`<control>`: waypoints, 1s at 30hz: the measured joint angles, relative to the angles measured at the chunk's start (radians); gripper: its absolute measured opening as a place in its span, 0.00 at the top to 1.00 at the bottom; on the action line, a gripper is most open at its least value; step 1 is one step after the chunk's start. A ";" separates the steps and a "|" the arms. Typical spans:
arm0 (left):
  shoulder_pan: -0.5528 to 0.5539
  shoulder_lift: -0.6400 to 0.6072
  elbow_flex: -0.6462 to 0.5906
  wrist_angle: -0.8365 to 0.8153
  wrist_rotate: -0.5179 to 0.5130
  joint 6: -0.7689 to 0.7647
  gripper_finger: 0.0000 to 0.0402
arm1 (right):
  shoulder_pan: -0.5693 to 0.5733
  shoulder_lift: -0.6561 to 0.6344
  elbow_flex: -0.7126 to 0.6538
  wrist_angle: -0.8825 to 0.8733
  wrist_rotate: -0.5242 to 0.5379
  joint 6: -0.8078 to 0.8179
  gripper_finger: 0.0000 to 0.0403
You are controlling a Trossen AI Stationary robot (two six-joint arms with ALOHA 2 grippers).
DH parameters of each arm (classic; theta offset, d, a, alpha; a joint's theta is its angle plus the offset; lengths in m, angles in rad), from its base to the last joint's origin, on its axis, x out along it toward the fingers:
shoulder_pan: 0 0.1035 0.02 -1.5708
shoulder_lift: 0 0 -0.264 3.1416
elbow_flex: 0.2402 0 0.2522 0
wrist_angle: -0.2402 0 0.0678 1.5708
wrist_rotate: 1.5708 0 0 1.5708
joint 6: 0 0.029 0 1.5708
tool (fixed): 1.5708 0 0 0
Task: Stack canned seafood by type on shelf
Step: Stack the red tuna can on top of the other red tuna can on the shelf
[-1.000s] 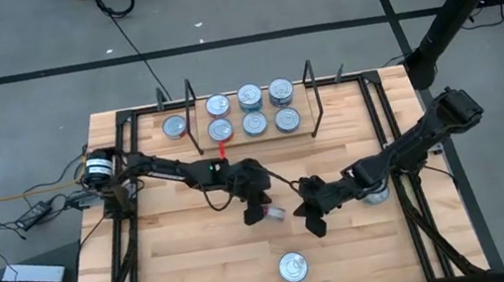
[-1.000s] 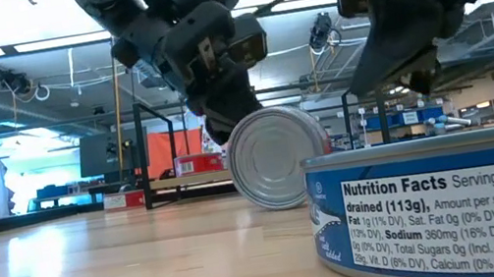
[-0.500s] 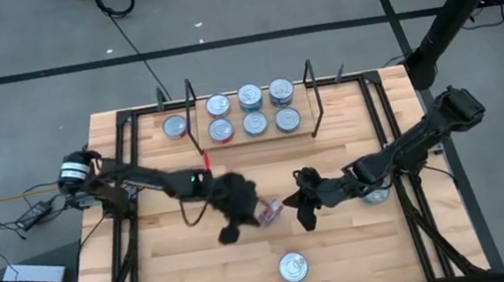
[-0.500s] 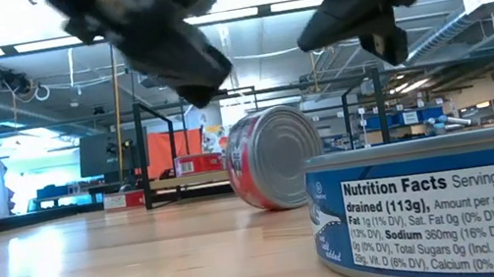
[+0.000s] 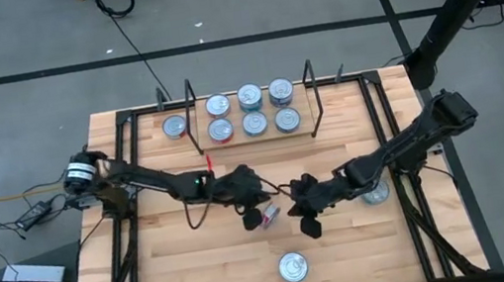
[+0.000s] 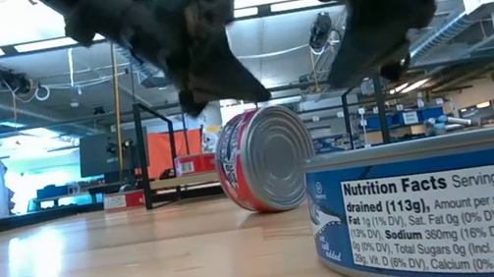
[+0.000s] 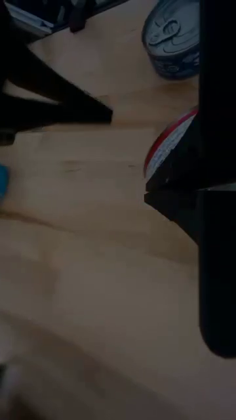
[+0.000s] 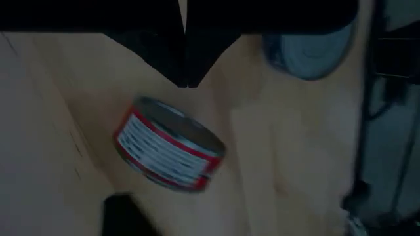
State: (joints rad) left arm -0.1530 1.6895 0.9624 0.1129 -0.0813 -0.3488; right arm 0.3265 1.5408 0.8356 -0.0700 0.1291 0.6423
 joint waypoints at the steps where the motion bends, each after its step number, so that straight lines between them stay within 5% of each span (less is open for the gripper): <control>1: -0.002 0.021 0.000 0.014 0.002 -0.020 1.00 | -0.005 0.017 0.000 0.006 -0.003 -0.001 0.98; 13: -0.064 0.062 0.016 0.094 0.041 -0.046 1.00 | -0.055 0.160 0.000 0.145 0.054 0.199 0.98; 18: -0.060 -0.012 0.025 -0.116 0.048 0.038 1.00 | -0.034 0.112 0.000 0.153 0.050 0.195 0.98; 23: -0.056 -0.128 0.014 -0.224 0.124 0.153 1.00 | 0.007 0.071 0.000 0.230 -0.037 0.170 0.98; 30: -0.061 -0.128 -0.052 -0.180 0.220 0.150 1.00 | 0.068 0.075 0.000 0.361 -0.141 0.185 0.98</control>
State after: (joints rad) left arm -0.2137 1.5618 0.9102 -0.0673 0.1390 -0.1985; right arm 0.3943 1.6158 0.8356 0.2907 -0.0117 0.8269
